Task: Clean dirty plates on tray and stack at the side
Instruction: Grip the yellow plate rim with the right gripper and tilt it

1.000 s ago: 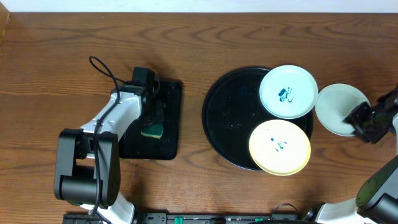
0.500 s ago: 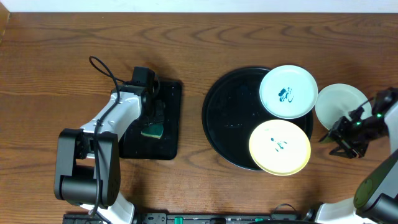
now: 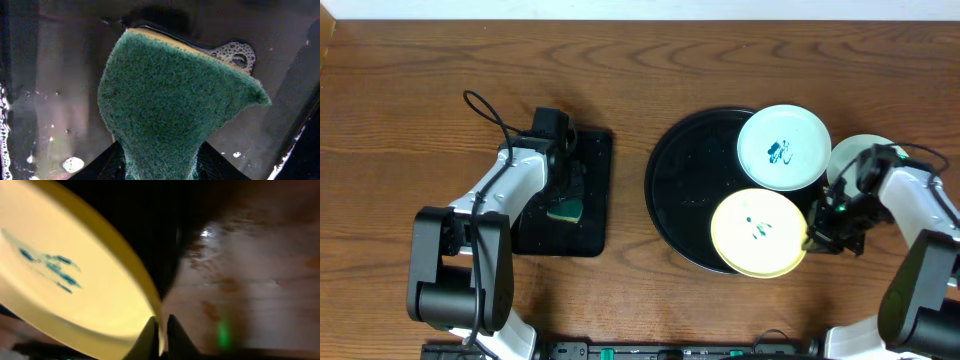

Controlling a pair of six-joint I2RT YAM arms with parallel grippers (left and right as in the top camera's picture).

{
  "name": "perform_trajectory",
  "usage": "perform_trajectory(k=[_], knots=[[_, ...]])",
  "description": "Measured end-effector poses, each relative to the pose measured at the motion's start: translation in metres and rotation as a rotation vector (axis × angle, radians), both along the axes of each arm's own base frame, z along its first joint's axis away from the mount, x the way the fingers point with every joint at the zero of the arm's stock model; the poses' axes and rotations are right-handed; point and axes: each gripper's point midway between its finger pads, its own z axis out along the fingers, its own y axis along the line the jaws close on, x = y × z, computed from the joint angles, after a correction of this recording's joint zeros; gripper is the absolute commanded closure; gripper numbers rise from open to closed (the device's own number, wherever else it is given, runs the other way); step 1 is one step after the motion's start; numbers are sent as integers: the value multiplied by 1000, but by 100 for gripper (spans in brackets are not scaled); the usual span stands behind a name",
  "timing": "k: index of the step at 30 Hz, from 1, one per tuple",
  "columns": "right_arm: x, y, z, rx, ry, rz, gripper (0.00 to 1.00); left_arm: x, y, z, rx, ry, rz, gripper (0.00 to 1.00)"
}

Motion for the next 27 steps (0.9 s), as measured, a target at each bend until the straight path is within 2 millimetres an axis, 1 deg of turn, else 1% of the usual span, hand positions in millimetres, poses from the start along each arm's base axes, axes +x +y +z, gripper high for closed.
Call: perform_trajectory(k=[6, 17, 21, 25, 27], knots=[[6, 14, -1, 3, -25, 49, 99, 0, 0, 0, 0, 0, 0, 55], [26, 43, 0, 66, -113, 103, 99, 0, 0, 0, 0, 0, 0, 55], [47, 55, -1, 66, -195, 118, 99, 0, 0, 0, 0, 0, 0, 55], [73, 69, 0, 58, -296, 118, 99, 0, 0, 0, 0, 0, 0, 55], [82, 75, 0, 50, -327, 110, 99, 0, 0, 0, 0, 0, 0, 56]])
